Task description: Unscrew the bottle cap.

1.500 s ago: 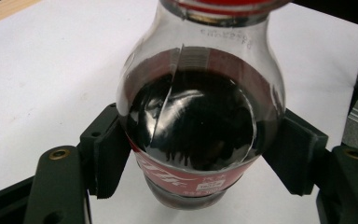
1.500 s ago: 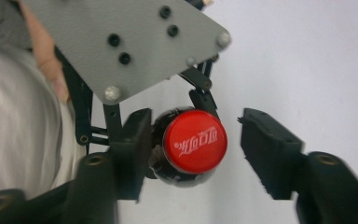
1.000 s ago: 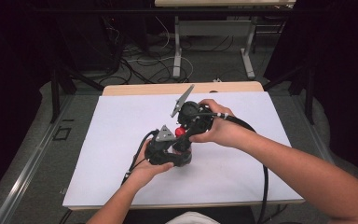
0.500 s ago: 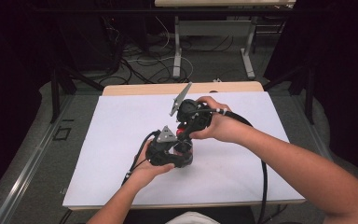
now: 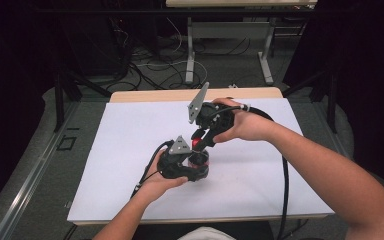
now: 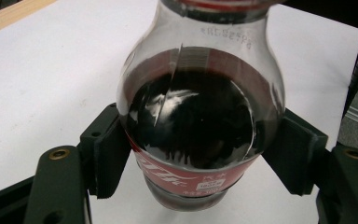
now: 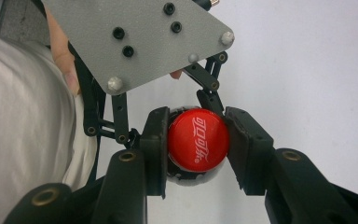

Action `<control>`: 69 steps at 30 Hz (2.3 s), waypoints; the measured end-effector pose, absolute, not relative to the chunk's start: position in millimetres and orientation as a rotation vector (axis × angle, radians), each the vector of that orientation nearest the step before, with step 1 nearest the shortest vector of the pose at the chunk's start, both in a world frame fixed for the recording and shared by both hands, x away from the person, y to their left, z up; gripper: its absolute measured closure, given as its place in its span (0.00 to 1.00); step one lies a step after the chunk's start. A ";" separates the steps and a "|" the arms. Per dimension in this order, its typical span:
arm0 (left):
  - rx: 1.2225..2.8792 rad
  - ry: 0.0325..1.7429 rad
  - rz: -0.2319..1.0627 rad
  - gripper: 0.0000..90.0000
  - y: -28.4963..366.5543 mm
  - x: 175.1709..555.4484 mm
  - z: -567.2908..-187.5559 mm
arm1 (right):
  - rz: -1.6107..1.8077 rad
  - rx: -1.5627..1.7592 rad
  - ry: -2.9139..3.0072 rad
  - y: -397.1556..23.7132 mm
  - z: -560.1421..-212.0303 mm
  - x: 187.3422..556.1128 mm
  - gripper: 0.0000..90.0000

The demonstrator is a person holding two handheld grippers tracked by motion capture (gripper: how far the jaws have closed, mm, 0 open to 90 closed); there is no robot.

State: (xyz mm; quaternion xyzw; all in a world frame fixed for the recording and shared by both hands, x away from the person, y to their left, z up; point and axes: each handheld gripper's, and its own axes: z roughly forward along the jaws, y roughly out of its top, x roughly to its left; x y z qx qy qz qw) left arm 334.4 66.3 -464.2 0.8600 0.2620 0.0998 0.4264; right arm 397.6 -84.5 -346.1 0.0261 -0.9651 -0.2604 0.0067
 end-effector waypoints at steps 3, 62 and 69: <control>2.139 0.653 0.267 0.33 65.9 334.8 -465.9 | -0.807 0.086 -3.020 -84.5 -346.3 397.8 0.68; 2.130 0.693 0.259 0.33 68.9 338.6 -469.5 | -0.878 -0.111 -3.041 -88.1 -336.9 395.2 0.68; 2.127 0.723 0.258 0.33 71.8 341.5 -471.4 | -0.894 -0.180 -3.055 -97.7 -337.0 398.0 0.68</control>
